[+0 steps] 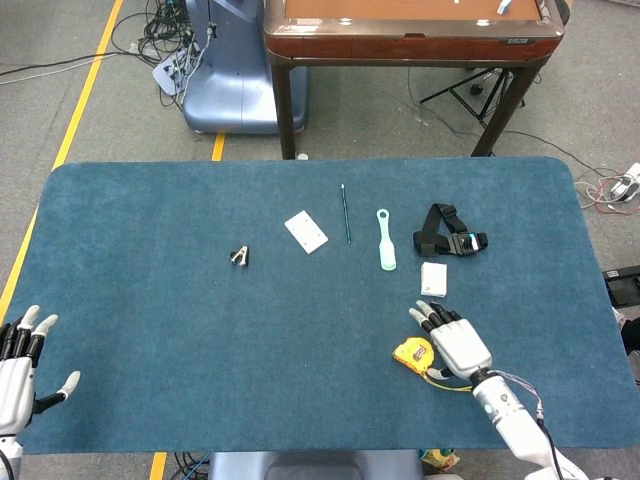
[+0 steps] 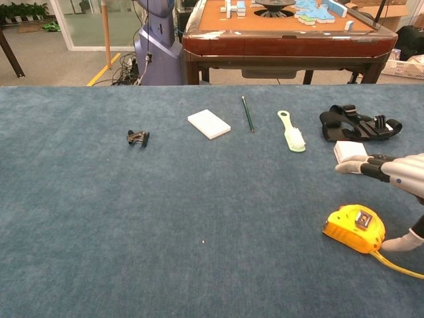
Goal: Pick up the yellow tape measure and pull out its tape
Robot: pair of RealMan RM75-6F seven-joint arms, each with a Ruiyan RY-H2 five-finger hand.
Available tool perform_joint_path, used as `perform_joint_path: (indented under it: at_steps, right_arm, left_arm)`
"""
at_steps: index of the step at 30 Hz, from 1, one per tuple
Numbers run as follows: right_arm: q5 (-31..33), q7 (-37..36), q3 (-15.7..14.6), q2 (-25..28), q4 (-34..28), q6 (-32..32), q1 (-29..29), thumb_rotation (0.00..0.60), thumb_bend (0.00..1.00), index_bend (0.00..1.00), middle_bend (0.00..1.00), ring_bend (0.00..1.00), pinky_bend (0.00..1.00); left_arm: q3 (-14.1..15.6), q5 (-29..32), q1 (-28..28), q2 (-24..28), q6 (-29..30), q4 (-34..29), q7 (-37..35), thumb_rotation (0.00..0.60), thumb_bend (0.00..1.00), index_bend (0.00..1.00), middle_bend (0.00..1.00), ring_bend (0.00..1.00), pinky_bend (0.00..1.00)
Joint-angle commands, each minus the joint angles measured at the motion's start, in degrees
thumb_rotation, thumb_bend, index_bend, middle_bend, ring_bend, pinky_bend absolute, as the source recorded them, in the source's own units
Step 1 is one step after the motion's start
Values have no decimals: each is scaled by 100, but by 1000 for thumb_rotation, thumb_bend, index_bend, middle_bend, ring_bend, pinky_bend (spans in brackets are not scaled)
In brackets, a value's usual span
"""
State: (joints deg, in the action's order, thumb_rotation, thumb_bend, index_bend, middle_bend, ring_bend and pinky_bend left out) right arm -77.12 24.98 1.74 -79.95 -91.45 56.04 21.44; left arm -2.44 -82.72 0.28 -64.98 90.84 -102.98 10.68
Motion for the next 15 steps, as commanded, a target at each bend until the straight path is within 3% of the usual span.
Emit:
perform_joint_path:
  at_steps: [1,15]
  right_arm:
    - [136,34,78,-175,173,-158,152,600,0,0,54,69,201]
    - [761,259,605,-837,1049,-401,806,600,0,0,54,69,201]
  left_arm:
    - [1,6,9,3,3,8,-9,600,213,132,0,0,0]
    - [-30,64,63,49,21,71,-102,600,213,132,0,0,0]
